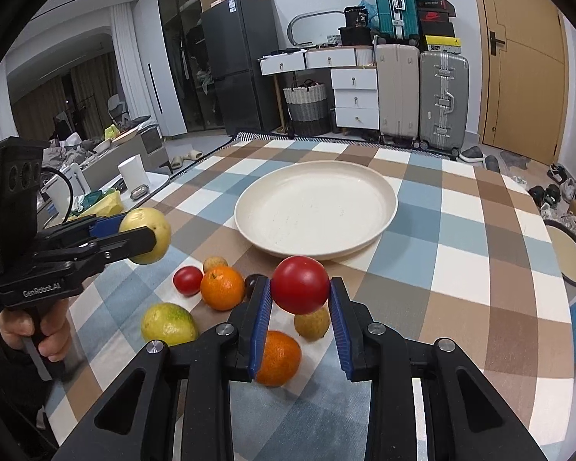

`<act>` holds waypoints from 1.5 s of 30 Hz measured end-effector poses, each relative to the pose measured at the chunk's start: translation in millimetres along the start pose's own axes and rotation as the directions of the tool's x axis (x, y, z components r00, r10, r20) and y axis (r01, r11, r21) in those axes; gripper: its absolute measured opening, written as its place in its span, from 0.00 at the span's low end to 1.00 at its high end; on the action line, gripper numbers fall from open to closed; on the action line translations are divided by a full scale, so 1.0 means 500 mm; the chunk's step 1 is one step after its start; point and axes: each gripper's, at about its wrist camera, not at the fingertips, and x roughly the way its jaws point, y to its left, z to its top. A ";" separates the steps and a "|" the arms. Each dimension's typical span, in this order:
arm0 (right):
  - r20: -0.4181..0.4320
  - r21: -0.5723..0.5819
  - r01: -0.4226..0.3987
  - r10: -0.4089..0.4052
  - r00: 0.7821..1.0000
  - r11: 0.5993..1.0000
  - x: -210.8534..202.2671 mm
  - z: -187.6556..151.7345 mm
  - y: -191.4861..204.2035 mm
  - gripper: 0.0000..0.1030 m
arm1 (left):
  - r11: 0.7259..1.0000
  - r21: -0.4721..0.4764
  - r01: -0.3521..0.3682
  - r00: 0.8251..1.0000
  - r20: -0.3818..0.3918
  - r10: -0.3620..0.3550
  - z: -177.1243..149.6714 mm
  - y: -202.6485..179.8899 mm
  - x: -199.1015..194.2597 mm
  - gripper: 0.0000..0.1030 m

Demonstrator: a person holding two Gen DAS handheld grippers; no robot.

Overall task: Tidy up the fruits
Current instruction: 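Carry the pomelo and tomato over the white plate while both grippers open to drop them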

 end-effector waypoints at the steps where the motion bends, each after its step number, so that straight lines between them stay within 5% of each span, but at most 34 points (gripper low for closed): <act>1: 0.004 0.006 -0.001 0.001 1.000 1.000 0.000 0.005 -0.003 0.30 | 1.000 0.000 -0.003 1.000 -0.002 0.003 0.006 -0.001 0.009 0.46; 23: 0.022 0.040 0.007 -0.008 1.000 0.999 0.060 0.073 -0.041 0.30 | 0.999 0.002 -0.032 0.999 -0.003 0.032 0.084 0.029 0.146 0.46; 45: -0.036 0.093 -0.001 0.005 0.999 0.996 0.143 0.064 -0.076 0.30 | 1.000 0.022 -0.015 0.998 -0.063 0.016 0.072 0.027 0.220 0.46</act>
